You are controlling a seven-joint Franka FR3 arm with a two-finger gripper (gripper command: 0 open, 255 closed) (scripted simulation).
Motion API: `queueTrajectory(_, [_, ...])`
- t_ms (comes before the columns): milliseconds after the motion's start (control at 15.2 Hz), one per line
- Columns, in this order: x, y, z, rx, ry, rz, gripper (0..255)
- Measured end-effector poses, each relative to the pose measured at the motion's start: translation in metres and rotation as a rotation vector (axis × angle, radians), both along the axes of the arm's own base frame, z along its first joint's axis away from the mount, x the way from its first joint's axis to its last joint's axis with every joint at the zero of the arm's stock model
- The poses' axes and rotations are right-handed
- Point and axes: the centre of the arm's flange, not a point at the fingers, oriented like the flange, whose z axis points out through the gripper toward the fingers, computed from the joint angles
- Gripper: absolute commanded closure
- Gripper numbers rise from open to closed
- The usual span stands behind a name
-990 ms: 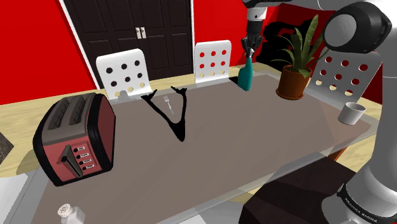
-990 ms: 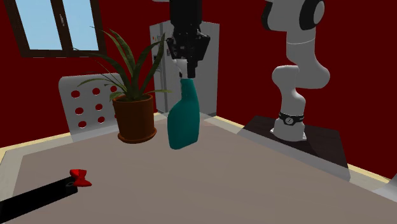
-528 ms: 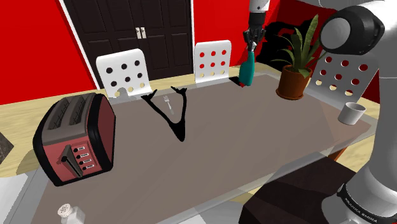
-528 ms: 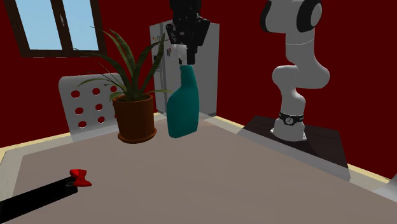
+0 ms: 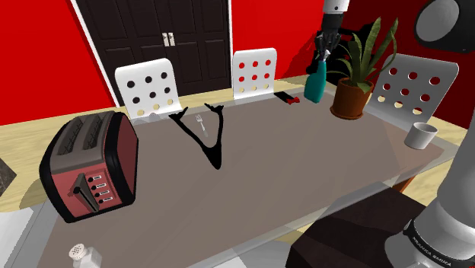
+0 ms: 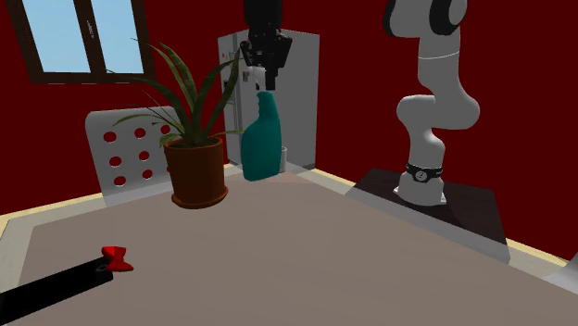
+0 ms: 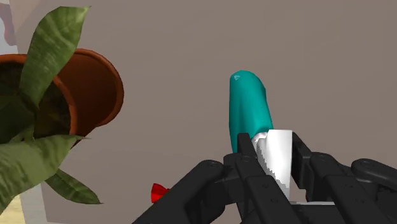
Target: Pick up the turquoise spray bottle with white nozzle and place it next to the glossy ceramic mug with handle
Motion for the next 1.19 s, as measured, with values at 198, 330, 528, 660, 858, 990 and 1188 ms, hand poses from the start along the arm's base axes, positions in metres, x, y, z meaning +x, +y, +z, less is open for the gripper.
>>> queueTrajectory(198, [-0.03,-0.031,-0.001,0.0,0.0,-0.001,255])
queueTrajectory(330, [-0.048,-0.047,0.001,0.0,0.0,0.0,255])
queueTrajectory(528, [-0.076,-0.076,-0.003,0.0,0.0,0.0,255])
queueTrajectory(660, [-0.093,-0.095,0.0,0.0,0.0,-0.001,255])
queueTrajectory(858, [-0.12,-0.126,0.0,0.0,0.0,-0.001,255])
queueTrajectory(990, [-0.143,-0.143,-0.001,0.0,0.0,-0.001,255])
queueTrajectory(1188, [-0.172,-0.168,-0.001,0.0,0.0,-0.001,255])
